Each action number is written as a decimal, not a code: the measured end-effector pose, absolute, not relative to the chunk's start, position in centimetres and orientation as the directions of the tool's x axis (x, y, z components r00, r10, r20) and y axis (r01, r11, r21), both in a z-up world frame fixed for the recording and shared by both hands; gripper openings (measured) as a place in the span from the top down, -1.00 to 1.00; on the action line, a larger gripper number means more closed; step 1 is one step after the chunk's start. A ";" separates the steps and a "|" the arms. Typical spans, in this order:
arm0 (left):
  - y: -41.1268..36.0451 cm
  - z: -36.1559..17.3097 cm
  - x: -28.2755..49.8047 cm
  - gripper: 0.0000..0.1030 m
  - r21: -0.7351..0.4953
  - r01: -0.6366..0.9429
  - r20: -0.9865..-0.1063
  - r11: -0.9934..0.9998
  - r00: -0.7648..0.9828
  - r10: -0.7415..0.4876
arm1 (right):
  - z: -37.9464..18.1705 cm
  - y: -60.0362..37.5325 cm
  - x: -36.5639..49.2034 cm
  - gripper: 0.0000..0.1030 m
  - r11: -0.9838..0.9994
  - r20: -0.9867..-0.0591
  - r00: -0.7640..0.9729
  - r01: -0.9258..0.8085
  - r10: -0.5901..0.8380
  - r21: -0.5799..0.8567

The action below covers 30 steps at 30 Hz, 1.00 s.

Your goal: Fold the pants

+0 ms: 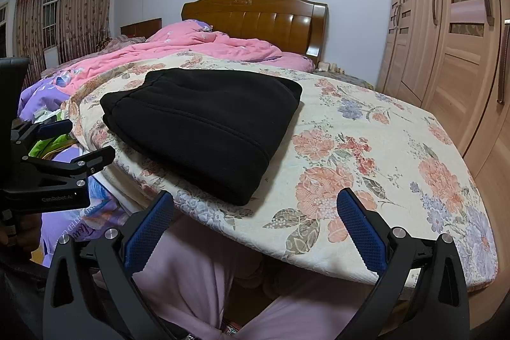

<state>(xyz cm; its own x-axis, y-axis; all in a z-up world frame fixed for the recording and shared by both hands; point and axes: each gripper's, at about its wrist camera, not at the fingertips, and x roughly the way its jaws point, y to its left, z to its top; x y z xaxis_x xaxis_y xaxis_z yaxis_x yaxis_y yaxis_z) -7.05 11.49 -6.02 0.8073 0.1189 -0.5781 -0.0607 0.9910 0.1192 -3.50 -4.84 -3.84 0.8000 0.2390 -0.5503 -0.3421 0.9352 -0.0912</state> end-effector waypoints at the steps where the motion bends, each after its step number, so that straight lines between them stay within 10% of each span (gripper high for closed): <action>1: 11.5 -6.0 -7.0 -0.97 0.120 -0.061 -0.578 0.991 0.807 0.119 | -3.9 -4.9 -3.5 -0.92 0.935 -0.550 0.800 -0.342 0.239 -0.091; 30: 11.0 -5.3 -7.4 -0.97 0.096 -0.034 -0.550 0.995 0.831 0.081 | -3.8 -5.0 -3.6 -0.92 0.937 -0.550 0.800 -0.340 0.240 -0.085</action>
